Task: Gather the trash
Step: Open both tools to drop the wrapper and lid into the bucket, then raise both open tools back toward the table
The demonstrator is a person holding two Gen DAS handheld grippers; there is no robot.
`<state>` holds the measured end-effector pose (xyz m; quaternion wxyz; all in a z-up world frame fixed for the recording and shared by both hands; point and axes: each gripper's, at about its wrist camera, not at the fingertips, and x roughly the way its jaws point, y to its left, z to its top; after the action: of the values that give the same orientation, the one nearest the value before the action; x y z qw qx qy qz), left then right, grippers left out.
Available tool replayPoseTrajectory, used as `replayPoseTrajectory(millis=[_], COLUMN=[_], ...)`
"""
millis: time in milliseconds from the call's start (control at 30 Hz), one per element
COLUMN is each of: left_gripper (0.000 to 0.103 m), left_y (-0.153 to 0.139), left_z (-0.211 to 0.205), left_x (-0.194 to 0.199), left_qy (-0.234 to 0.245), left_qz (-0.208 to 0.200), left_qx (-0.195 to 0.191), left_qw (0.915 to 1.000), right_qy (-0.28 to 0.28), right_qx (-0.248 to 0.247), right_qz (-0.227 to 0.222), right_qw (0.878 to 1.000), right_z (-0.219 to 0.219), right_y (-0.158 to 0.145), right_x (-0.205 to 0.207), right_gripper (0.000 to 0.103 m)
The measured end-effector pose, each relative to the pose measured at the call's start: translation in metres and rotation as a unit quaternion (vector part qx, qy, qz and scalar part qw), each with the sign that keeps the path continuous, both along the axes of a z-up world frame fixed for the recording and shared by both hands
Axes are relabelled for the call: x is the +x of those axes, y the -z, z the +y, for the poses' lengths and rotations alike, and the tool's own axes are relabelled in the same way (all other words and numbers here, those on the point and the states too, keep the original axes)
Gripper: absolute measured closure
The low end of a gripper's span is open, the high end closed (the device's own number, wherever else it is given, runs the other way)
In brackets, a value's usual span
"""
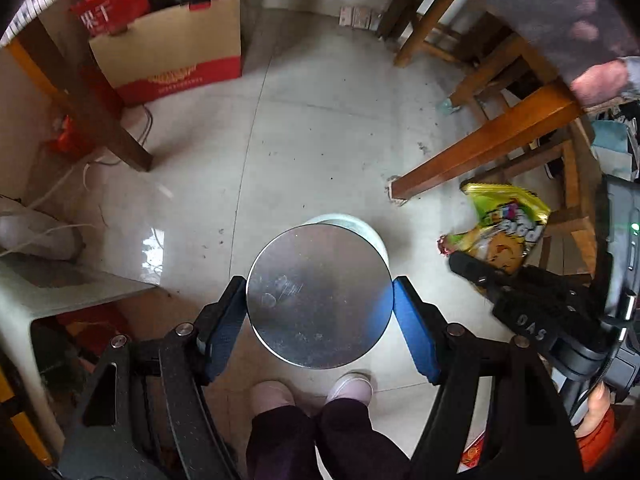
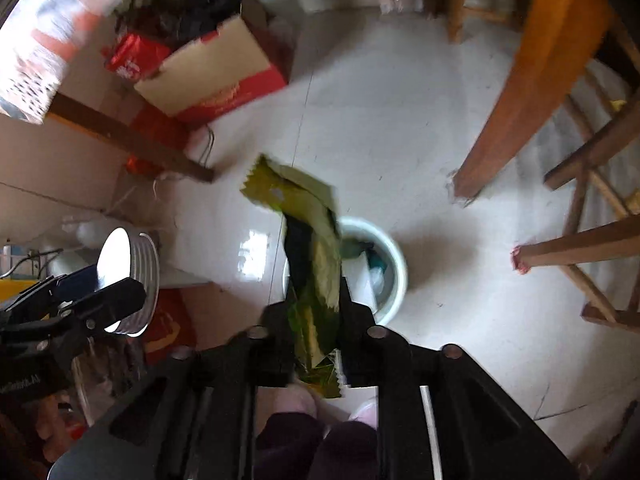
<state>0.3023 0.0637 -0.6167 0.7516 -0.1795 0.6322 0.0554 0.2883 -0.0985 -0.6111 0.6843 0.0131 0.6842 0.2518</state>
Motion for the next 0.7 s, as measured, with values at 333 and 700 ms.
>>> replayPoseTrajectory(millis=[333,700], left_gripper=[0.031,0.03], left_y=[0.038,0.013], left_z=[-0.004,-0.029], left_x=[0.011,0.036], left_qy=[-0.005,0.037], left_qz=[0.029,0.044], left_qx=[-0.024,-0.048], left_qw=[0.9993,0.9972], right_qy=[0.035,0.069], right_qx=[-0.013,-0.019], right_qz=[0.021,0.004], right_qw=[0.999,0.997], right_z=[-0.014,-0.032], right_y=[0.006,-0.048], right_x=[0.004,0.013], right_gripper=[0.045,0.045])
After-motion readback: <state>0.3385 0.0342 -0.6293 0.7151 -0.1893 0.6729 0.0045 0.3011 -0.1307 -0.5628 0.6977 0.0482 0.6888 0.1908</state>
